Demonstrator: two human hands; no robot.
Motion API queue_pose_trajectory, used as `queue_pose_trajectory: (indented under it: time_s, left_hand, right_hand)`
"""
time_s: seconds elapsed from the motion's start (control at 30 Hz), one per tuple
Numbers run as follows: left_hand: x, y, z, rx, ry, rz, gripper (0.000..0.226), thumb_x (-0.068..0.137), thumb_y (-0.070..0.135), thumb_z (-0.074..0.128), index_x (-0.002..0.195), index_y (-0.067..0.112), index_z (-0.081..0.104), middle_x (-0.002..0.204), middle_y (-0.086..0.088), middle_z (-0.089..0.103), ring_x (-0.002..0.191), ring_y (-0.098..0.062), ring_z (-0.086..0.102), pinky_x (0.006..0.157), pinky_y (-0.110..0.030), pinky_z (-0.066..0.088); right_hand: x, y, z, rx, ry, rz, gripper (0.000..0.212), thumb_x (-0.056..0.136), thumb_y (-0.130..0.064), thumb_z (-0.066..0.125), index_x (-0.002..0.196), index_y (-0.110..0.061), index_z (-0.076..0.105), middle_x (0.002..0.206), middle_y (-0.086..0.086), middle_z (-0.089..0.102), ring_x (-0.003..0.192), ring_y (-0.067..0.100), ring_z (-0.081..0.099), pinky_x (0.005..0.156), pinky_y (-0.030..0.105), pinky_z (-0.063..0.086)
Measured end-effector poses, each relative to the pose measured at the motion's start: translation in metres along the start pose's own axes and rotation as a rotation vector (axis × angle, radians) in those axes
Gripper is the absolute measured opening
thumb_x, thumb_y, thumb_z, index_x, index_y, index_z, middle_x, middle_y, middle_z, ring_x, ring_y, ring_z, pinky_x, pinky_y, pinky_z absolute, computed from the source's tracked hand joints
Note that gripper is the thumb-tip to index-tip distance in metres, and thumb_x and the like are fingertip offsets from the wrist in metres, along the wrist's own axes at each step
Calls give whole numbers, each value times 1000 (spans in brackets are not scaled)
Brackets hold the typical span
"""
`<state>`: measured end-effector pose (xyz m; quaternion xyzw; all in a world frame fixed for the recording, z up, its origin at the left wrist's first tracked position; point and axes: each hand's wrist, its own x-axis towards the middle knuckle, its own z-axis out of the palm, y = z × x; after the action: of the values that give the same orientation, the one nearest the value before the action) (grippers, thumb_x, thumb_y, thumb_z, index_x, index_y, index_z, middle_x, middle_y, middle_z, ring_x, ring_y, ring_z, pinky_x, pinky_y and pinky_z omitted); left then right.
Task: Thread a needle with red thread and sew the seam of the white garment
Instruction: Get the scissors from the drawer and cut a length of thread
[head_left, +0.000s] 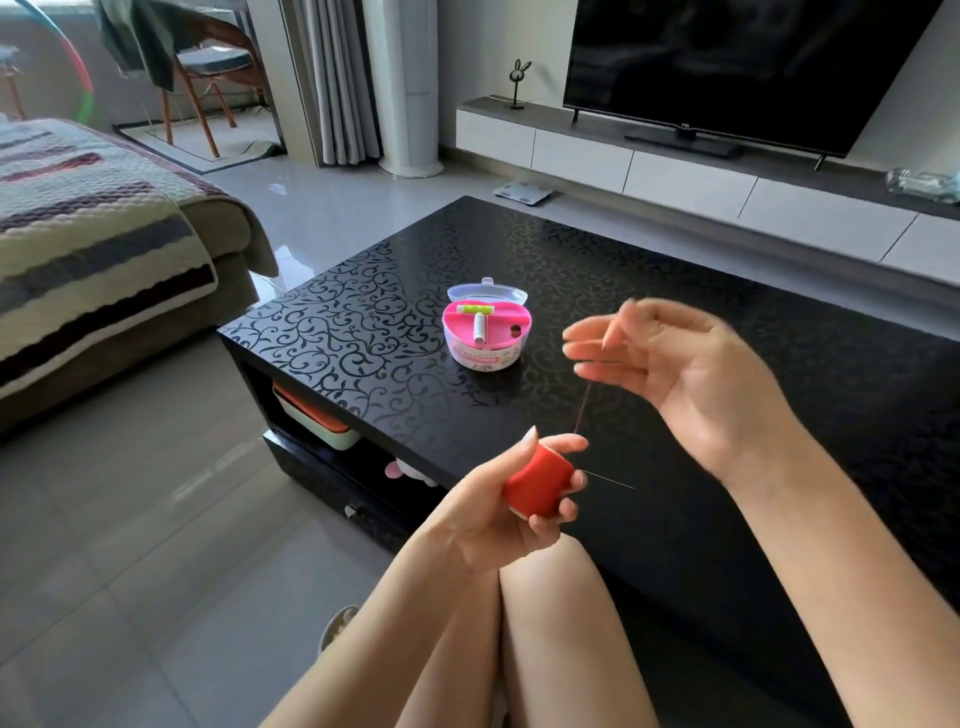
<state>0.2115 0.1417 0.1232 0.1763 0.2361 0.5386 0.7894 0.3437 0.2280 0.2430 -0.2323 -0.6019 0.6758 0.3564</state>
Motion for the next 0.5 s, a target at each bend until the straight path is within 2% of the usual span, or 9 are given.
queue_pose_trajectory:
  time_s: [0.07,0.17,0.3,0.33,0.4,0.5]
  left_hand:
    - [2,2,-2,51,-11,23,50,58,33,90,102,15,73,81,-6,62,60,-13,57,42,-15,43]
    - [4,12,-8,-39,32,54,53,51,21,94,99,10,75,79,-9,63,55,-14,57,39,-15,43]
    - [5,33,-21,-186,201,109,58,37,7,96,90,5,74,83,-14,65,57,-15,62,40,-17,47]
    - [6,38,-24,-202,252,118,55,39,4,94,89,5,72,83,-15,65,58,-16,63,40,-17,48]
    - [7,48,-28,-185,370,128,36,59,6,81,92,8,67,82,-13,66,59,-16,65,41,-16,48]
    - [6,63,-38,-47,506,148,18,78,9,61,96,12,62,81,-13,69,60,-17,68,39,-13,46]
  right_hand:
    - [14,-11,-11,179,41,56,26,78,-25,56,60,-11,67,83,12,74,83,26,71,76,36,59]
    - [31,-18,-36,383,191,87,30,80,-23,56,54,-12,68,70,8,72,72,20,72,68,33,60]
    - [41,-11,-76,425,418,134,46,95,-19,52,53,-12,68,66,5,71,66,17,72,61,30,59]
    - [41,-7,-84,433,453,142,42,96,-19,51,58,-11,67,65,4,71,65,16,71,61,30,59]
    - [39,1,-100,458,506,152,29,96,-18,51,71,-10,62,66,3,71,65,15,71,64,30,60]
    - [37,12,-127,543,587,151,23,96,-17,51,77,-10,59,69,4,72,67,16,72,62,31,60]
